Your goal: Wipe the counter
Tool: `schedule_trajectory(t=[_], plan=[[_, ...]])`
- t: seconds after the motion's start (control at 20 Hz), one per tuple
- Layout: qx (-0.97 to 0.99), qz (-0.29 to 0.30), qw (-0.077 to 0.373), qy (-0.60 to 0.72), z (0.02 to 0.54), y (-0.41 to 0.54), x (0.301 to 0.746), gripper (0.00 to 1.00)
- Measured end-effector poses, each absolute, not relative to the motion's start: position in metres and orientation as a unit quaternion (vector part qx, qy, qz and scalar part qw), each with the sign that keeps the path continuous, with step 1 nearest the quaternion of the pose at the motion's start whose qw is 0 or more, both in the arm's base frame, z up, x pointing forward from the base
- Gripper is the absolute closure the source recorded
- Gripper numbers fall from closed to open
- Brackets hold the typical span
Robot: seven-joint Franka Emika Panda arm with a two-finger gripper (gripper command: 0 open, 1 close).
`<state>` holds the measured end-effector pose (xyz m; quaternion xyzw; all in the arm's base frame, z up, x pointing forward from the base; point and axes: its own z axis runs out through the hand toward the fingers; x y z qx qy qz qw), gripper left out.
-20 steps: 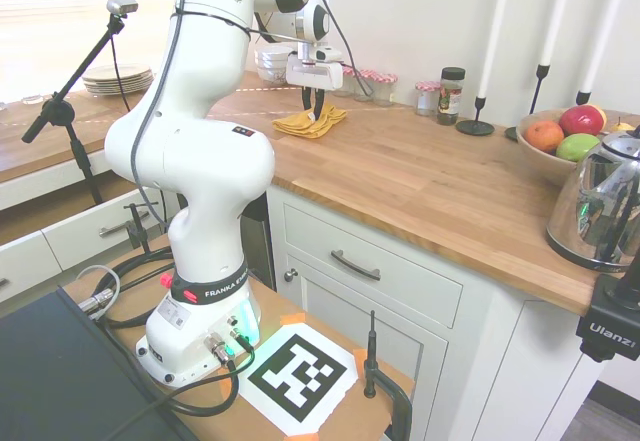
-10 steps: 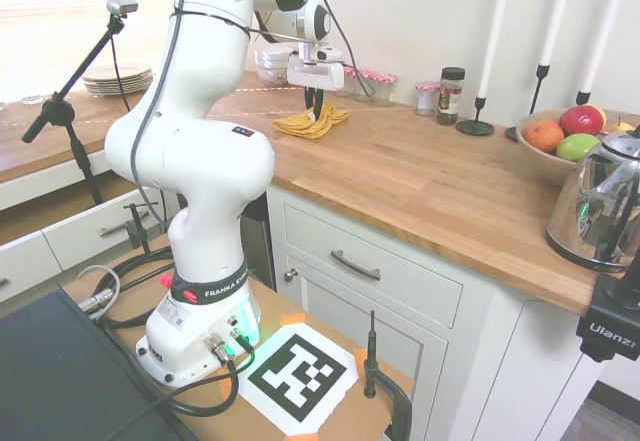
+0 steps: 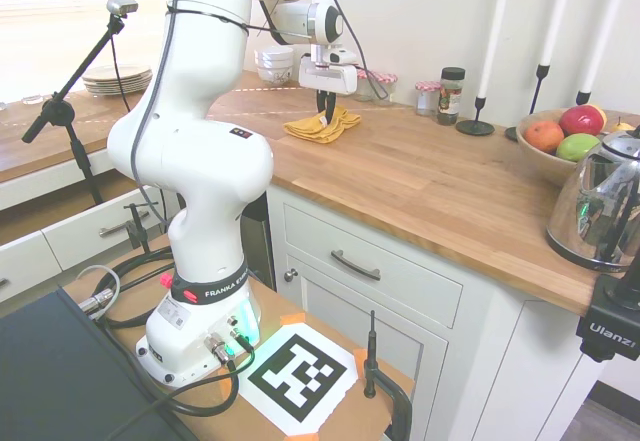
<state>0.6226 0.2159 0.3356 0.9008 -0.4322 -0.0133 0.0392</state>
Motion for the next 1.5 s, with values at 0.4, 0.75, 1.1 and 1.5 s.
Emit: schedule_trajectory(t=[0.4, 0.75, 1.1, 1.5], plan=[[0.893, -0.016, 0.049, -0.448, 0.338, 0.095, 0.610, 1.00], [0.889, -0.018, 0.054, -0.454, 0.339, -0.007, 0.603, 1.00], [0.889, -0.016, 0.050, -0.455, 0.346, -0.093, 0.596, 1.00], [0.885, -0.025, 0.038, -0.464, 0.343, -0.171, 0.580, 1.00]])
